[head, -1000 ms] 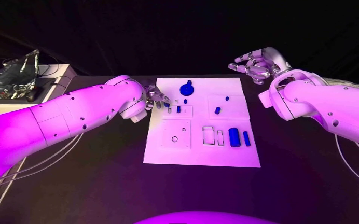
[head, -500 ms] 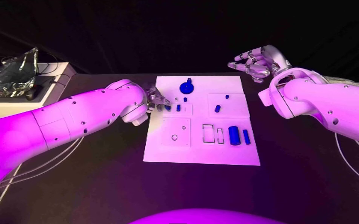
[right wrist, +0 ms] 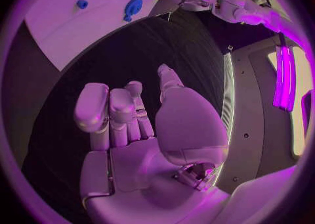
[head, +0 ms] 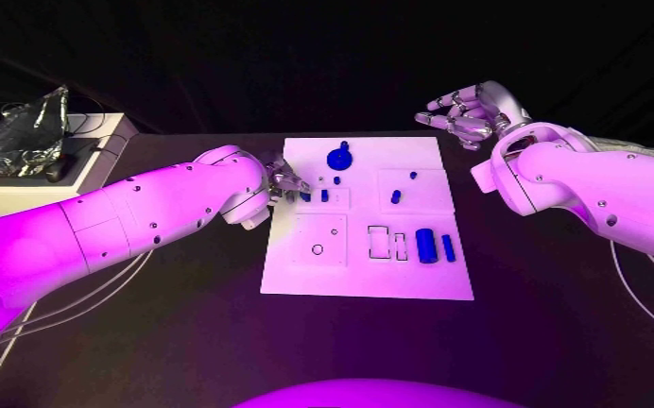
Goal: Assemble the parts on the task board
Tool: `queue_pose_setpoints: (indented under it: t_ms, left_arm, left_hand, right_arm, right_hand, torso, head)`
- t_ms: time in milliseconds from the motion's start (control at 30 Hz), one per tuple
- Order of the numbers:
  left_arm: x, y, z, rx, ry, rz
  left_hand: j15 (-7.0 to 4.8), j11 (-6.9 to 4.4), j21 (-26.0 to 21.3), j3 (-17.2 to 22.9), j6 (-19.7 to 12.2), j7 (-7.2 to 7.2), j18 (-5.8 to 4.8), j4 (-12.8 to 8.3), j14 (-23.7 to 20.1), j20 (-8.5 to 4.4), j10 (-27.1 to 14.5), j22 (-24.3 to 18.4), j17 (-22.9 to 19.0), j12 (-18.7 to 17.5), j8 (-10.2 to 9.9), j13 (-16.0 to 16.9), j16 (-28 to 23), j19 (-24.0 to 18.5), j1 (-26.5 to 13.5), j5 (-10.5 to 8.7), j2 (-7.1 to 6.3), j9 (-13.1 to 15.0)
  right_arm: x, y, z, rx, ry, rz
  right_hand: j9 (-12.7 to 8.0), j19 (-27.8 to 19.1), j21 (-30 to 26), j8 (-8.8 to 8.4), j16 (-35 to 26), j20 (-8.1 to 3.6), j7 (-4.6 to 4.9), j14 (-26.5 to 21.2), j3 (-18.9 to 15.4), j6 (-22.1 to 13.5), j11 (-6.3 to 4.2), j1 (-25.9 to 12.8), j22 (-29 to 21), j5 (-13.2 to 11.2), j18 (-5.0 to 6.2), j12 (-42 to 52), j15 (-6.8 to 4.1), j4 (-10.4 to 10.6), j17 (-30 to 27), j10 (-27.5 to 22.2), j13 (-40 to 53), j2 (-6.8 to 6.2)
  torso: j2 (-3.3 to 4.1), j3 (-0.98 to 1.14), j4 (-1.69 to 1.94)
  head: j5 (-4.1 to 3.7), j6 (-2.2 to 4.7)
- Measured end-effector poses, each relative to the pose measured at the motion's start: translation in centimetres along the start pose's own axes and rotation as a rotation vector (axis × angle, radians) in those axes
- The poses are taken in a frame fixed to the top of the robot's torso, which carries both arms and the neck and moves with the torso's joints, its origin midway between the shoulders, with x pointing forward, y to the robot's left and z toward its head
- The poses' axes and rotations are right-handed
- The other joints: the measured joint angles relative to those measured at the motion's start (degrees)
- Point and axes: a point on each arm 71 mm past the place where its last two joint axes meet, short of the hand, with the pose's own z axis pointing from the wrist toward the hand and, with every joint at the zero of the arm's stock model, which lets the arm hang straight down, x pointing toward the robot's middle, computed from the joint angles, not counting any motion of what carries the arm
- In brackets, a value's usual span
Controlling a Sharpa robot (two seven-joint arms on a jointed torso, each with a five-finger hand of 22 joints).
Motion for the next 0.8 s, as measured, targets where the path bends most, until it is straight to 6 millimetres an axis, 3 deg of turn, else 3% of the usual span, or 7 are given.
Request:
queue_pose_setpoints:
  t_ms: [800]
  left_arm:
    - [0.00, -0.27, -0.01, 0.002, 0.002, 0.053]
  left_hand:
    - [0.00, 0.19, 0.0, 0.0, 0.0, -0.06, 0.00, 0.0, 0.0, 0.00, 0.2, 0.1, -0.2, 0.0, 0.1, 0.0, -0.2, 0.0, 0.0, -0.31, 0.00, 0.9]
  right_arm:
    - [-0.08, -0.10, -0.04, 0.001, 0.002, -0.002]
  right_hand:
    - [0.0, 0.0, 0.0, 0.00, 0.0, 0.00, -0.10, 0.2, 0.0, -0.1, 0.09, 0.0, 0.0, 0.0, 0.00, 0.0, -0.21, 0.0, 0.2, 0.1, 0.1, 0.00]
  torso:
    - [0.00, 0.00, 0.02]
  head:
    - [-0.18, -0.43]
